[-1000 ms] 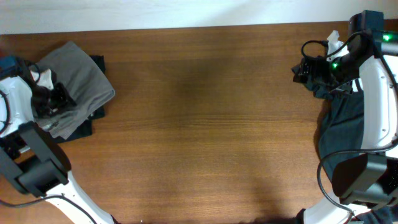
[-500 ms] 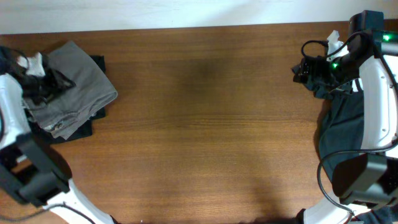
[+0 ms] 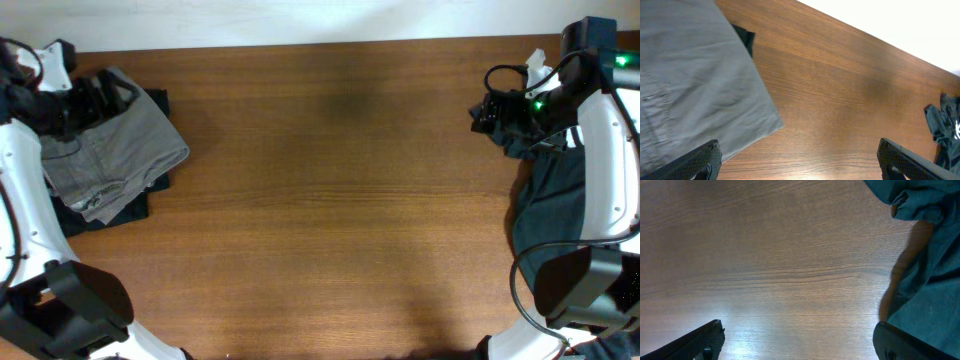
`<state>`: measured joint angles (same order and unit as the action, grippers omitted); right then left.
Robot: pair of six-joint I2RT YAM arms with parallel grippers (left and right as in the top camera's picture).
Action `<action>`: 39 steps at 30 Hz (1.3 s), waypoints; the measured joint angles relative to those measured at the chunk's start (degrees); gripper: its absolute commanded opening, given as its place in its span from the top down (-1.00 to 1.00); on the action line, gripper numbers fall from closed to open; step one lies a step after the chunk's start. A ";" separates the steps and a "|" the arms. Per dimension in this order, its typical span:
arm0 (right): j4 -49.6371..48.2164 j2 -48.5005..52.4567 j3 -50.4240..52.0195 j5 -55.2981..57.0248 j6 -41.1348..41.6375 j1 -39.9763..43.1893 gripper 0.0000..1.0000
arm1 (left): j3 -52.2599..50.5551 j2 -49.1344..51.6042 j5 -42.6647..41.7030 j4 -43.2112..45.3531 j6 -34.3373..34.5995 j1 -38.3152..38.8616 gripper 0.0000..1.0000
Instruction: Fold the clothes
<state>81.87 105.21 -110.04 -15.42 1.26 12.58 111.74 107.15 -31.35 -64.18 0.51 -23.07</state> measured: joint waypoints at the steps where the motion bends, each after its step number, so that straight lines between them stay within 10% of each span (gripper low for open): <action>1: 0.00 0.00 0.00 0.00 0.00 0.00 -0.98 | 0.00 0.00 0.00 0.02 0.00 0.28 -0.98; 19: -0.11 -2.99 0.35 0.46 0.00 -1.27 -0.98 | 0.00 0.00 0.02 0.09 0.00 0.46 -0.98; 39: 0.37 -55.12 2.36 3.89 -3.39 -24.72 -0.98 | 0.00 0.00 0.02 0.11 0.00 0.46 -0.98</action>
<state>82.24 50.09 -107.68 -11.53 -2.13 -12.14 111.74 107.15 -31.33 -64.07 0.51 -22.61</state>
